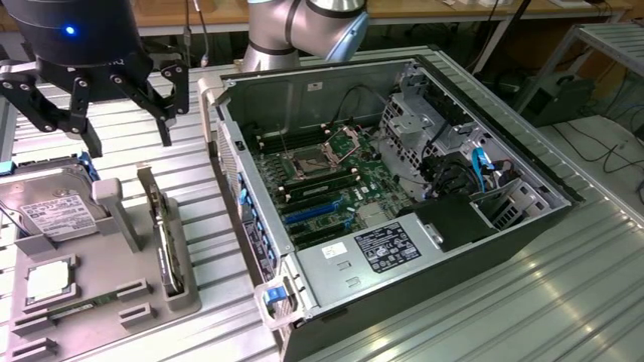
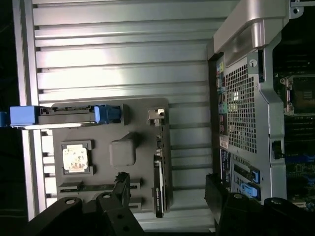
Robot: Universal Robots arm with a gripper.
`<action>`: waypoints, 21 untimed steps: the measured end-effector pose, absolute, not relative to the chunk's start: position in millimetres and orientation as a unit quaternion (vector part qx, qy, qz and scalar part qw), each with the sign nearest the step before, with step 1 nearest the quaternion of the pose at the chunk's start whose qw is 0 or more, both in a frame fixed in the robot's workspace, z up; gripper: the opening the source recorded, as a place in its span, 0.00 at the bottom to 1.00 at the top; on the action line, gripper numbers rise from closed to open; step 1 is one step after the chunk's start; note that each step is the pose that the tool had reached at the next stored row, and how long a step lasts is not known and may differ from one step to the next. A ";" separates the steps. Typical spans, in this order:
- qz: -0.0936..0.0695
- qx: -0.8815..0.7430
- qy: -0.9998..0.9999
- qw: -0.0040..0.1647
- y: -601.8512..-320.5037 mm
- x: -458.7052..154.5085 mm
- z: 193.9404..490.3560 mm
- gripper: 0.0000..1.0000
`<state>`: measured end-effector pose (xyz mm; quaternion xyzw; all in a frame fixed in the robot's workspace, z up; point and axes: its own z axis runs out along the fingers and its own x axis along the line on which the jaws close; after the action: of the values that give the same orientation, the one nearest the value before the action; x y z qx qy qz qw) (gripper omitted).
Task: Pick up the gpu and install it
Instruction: 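Pick up the gpu and move the gpu toward the slot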
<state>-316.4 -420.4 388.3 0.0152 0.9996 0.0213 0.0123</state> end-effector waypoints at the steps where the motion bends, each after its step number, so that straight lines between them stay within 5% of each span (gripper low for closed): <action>1: 0.021 0.006 1.000 0.012 -420.5 -316.4 387.5 0.72; 21: 0.016 -0.008 1.000 0.012 -438.7 -316.4 352.1 0.72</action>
<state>-316.4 -438.7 352.1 -0.0082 0.9998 0.0161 0.0117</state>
